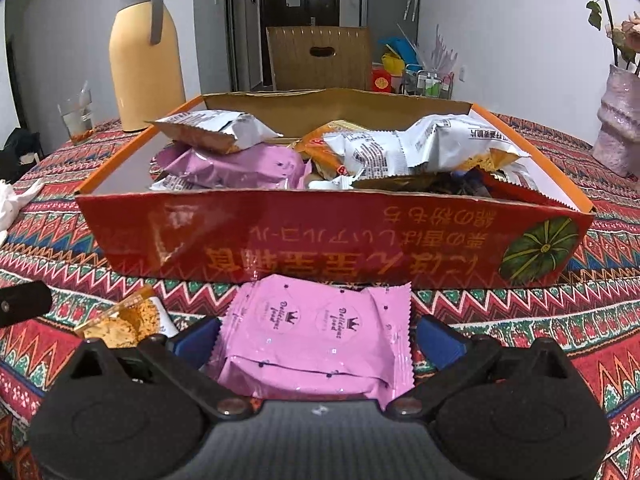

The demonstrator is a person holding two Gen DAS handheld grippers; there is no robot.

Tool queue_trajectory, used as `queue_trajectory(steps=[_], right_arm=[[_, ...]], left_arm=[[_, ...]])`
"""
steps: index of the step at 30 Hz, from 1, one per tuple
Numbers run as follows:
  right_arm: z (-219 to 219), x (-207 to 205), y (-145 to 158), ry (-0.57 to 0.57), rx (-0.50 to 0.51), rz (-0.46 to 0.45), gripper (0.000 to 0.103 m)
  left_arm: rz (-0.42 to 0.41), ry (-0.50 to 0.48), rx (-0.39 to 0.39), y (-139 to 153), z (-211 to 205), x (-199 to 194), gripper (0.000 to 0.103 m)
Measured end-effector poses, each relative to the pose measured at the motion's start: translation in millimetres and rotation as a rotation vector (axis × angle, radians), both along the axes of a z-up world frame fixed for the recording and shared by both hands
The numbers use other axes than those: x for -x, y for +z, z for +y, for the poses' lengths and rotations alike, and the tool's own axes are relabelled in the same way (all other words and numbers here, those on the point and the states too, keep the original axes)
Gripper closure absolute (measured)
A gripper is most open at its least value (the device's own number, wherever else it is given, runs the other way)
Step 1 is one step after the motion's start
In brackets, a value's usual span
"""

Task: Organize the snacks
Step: 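Grasp the pink packet with the right gripper, then grasp the cookie wrapper with the left gripper while the right gripper holds the pink packet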

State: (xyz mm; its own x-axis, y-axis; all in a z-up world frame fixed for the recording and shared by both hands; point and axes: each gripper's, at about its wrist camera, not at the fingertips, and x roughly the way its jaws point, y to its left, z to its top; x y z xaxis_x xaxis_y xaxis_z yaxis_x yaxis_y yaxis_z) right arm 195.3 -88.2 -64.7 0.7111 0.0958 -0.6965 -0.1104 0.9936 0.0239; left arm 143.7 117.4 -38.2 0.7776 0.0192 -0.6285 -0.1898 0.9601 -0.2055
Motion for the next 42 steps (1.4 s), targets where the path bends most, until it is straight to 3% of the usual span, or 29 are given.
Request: queue_trajectory(steps=[6,8,10,13,16,28,35,42], right_arm=[[-4,-3,4,0.03,0.0,0.042,0.0],[-4,0,7,0.036,-0.003,0.041,0.004],[-5,5,9,0.046,-0.006,0.028,0.019],[-9,13,13,0.048,-0.016,0.011,0.032],[-14,19,16,0.048,-0.031,-0.006,0.037],[-48,48,30,-0.001,-0.066,-0.108,0.038],[-78,69,39,-0.028,-0.046,-0.169,0.038],[-108,82,40,-0.078,-0.052,-0.201,0.037]], left_arm=[[0.006,-0.002,0.01,-1,1,-2,0.0],[0.002,0.001,0.013,-1,2,-2,0.0],[-0.001,-0.001,0.018,-1,3,-1,0.0],[-0.004,-0.003,0.021,-1,3,-1,0.0],[-0.005,-0.003,0.023,-1,3,-1,0.0],[0.007,-0.02,0.011,-2,-3,-5,0.0],[0.011,-0.107,-0.019,10,-21,-3,0.0],[0.059,-0.247,-0.189,17,-56,-9,0.0]])
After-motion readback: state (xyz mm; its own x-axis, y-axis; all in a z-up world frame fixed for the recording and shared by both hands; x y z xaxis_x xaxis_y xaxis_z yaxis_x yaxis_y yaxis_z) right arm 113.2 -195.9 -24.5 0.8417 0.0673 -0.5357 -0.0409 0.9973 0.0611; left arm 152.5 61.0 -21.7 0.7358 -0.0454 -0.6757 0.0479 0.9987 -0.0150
